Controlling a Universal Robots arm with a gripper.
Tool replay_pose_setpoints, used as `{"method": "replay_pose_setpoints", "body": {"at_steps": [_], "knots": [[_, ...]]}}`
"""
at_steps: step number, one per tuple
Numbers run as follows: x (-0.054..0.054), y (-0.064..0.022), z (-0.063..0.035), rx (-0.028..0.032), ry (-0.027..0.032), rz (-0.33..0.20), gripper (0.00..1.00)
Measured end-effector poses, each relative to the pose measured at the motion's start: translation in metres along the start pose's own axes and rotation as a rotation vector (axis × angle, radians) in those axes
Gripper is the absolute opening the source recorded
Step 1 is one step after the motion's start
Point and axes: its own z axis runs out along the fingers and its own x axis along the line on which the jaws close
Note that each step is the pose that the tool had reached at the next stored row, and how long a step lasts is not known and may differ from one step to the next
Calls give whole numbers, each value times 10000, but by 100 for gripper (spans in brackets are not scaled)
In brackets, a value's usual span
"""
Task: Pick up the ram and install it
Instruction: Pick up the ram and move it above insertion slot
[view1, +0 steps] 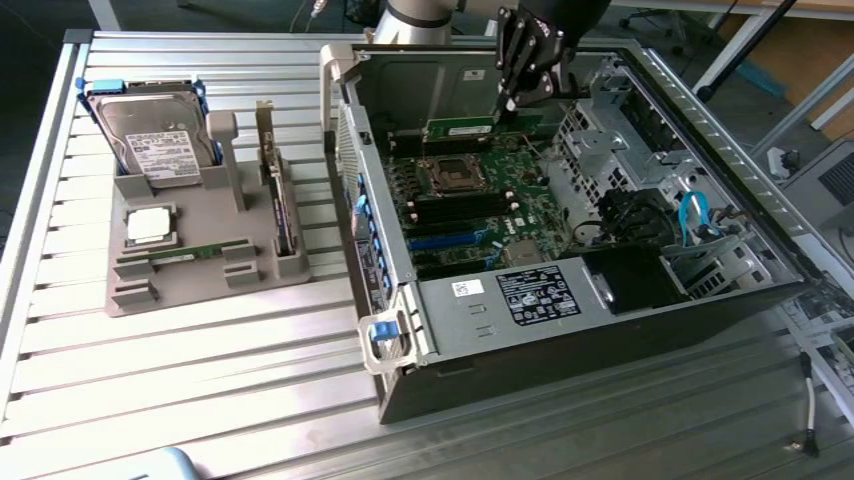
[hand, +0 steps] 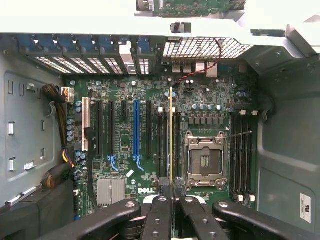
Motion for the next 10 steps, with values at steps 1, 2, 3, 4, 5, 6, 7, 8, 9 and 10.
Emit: {"method": "replay_pose_setpoints", "body": {"at_steps": [1,2,3,4,5,6,7,8,9,10], "knots": [[1,1,1,6,-2,1,12],[0,1,2,14,-6,1,12],[1,1,4,22,-9,0,12],[1,1,6,30,-13,0,12],[1,1,8,41,-18,-1,12],[1,1,12,60,-27,-2,12],[1,1,15,71,-30,-3,12],[1,0,19,81,-35,-3,12],[1,0,23,87,-37,-4,12],[2,0,27,92,-35,-4,12]]}}
